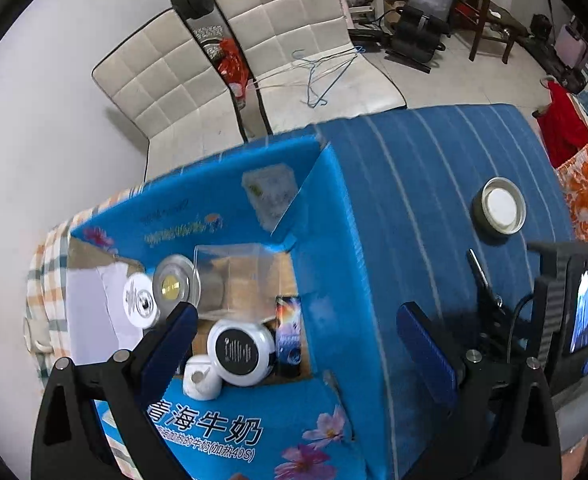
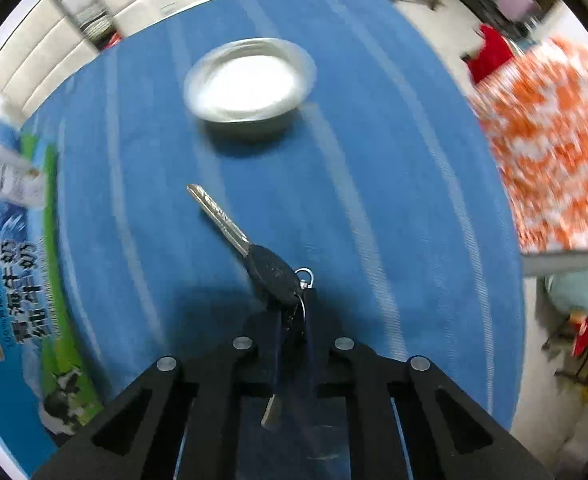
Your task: Organize rigid objects
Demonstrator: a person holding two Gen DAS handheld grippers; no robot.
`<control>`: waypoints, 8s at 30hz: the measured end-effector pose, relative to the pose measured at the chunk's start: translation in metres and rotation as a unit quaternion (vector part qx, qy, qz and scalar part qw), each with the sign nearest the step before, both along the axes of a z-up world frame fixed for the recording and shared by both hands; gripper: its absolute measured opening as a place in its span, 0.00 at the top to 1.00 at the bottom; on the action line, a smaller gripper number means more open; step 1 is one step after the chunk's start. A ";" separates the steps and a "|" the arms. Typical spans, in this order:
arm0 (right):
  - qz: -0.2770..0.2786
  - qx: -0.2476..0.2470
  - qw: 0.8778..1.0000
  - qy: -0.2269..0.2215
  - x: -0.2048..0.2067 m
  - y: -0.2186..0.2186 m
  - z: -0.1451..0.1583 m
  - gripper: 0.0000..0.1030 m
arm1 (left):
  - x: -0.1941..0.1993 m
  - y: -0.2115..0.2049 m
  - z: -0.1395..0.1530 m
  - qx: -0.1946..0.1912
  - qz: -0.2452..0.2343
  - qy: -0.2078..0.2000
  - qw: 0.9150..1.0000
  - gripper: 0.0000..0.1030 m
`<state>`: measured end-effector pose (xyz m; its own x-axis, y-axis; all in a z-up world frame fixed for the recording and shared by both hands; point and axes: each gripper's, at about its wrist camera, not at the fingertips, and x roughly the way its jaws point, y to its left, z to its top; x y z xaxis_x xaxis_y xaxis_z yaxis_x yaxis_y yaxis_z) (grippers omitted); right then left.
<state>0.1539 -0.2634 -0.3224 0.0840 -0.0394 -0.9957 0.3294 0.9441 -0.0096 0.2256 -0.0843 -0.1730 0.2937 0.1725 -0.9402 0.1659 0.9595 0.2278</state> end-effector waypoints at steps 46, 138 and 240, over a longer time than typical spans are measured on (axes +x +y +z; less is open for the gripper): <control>-0.023 0.016 0.995 -0.095 0.008 -0.047 0.105 0.91 | 0.025 -0.108 -0.034 -0.149 -0.086 0.028 0.985 0.40; 0.121 -0.002 0.992 0.036 0.049 0.276 0.018 0.54 | -0.033 0.254 -0.090 -0.118 0.085 0.144 0.979 0.39; 0.172 -0.005 0.960 -0.220 -0.137 0.249 0.375 0.10 | -0.187 0.229 0.206 -0.141 0.095 -0.117 0.978 0.00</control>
<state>0.0166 -0.0140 0.0528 0.5068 0.0563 -0.8602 -0.0282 0.9984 0.0487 0.0390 0.1447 0.0333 0.4949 -0.0126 -0.8689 -0.0459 0.9981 -0.0406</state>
